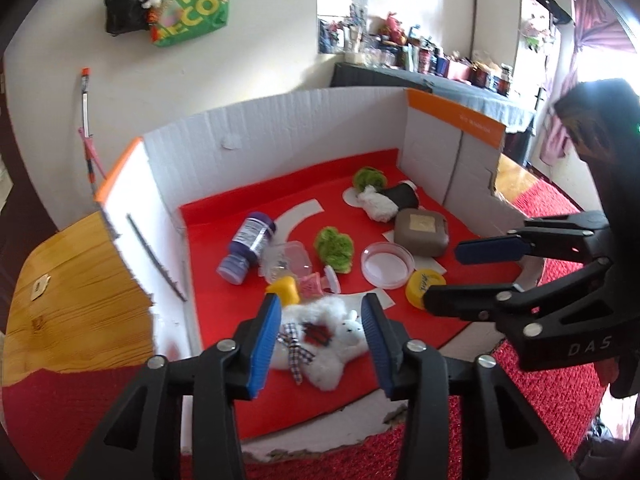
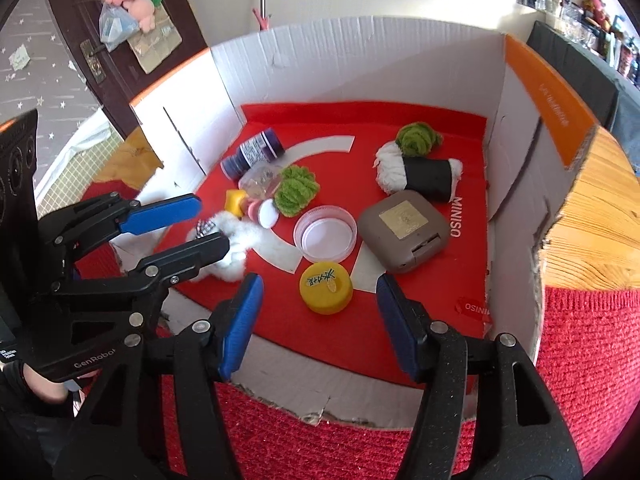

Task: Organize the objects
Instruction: 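Lower the yellow lid onto the mat and open the right tool while the left tool releases the sheep, then withdraw both open tools out of the box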

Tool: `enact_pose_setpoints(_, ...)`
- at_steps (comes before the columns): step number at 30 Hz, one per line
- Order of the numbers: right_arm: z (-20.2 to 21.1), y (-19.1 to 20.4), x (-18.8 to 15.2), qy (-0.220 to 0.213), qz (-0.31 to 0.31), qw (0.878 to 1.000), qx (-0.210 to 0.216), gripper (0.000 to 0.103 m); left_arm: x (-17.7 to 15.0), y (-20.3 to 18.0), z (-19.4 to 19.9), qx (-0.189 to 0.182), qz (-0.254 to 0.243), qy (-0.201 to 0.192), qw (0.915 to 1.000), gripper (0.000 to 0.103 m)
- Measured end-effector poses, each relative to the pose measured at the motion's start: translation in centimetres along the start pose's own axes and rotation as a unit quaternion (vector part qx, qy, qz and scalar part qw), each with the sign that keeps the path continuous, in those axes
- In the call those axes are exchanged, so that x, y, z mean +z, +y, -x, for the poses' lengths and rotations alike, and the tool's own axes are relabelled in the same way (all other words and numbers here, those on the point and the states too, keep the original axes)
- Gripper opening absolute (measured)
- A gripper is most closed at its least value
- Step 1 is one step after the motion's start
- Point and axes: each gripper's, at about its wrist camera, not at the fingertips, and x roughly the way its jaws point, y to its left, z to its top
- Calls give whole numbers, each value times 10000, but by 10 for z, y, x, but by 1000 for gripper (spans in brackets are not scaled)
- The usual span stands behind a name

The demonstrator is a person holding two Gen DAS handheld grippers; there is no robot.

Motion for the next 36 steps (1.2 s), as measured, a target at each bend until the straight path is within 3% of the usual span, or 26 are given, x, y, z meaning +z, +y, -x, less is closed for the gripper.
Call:
enact_pose_setpoints(5, 13, 4, -4, -382, -103, 9992, -87, 59, -3, 2, 8, 259, 212, -160, 9993, 48)
enact_pose_setpoints(8, 16, 7, -8, -573, -172, 9980, -194, 65, -6, 4, 12, 368, 368, -223, 9984, 50)
enact_pose_setpoints(17, 26, 11, -18, -1056, -333, 9920, -599, 78, -15, 3, 17, 687, 576, -311, 9955, 67)
enact_pose_setpoints(30, 30, 12, -31, -1277, -412, 9870, -885, 85, -26, 6, 22, 990, 805, -413, 9910, 103)
enact_pose_setpoints(36, 31, 14, -33, -1292, -367, 9866, -925, 86, -29, 8, 21, 998, 877, -375, 9904, 103)
